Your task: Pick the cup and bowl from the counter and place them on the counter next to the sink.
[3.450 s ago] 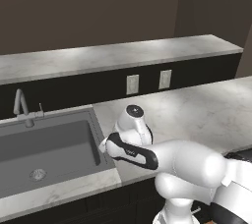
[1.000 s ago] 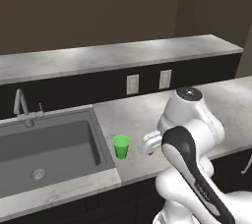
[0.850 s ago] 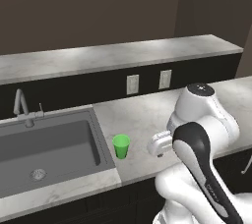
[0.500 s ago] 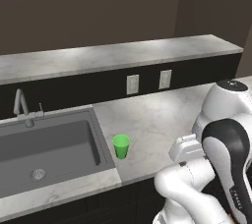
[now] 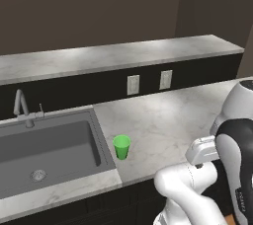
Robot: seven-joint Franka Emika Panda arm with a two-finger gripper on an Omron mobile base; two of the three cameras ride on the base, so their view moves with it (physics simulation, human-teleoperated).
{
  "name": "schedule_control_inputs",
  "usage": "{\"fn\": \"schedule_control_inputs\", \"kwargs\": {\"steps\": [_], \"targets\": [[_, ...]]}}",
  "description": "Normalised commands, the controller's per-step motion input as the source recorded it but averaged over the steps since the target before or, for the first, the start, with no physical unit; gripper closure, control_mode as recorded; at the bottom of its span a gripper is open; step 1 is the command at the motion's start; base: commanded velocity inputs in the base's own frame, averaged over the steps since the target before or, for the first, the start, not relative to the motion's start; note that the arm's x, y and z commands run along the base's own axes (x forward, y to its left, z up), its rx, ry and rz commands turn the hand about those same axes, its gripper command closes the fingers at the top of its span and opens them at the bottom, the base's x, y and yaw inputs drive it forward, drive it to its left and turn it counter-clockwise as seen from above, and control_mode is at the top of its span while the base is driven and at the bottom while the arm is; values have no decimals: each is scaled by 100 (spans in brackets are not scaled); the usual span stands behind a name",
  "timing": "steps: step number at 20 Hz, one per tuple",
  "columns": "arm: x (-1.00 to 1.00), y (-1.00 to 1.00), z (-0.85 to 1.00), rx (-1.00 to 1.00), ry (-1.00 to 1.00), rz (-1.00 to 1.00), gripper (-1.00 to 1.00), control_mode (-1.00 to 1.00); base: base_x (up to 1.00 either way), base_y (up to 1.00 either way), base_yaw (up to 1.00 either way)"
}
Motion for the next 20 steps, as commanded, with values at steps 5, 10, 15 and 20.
{"fn": "schedule_control_inputs", "kwargs": {"steps": [5, 10, 15, 20], "targets": [[0, 0, 0, 0, 0, 0, -100, -100, 0, 0, 0], [0, 0, 0, 0, 0, 0, -100, -100, 0, 0, 0], [0, 0, 0, 0, 0, 0, -100, -100, 0, 0, 0], [0, 0, 0, 0, 0, 0, -100, 100, 0, 0, 0]]}}
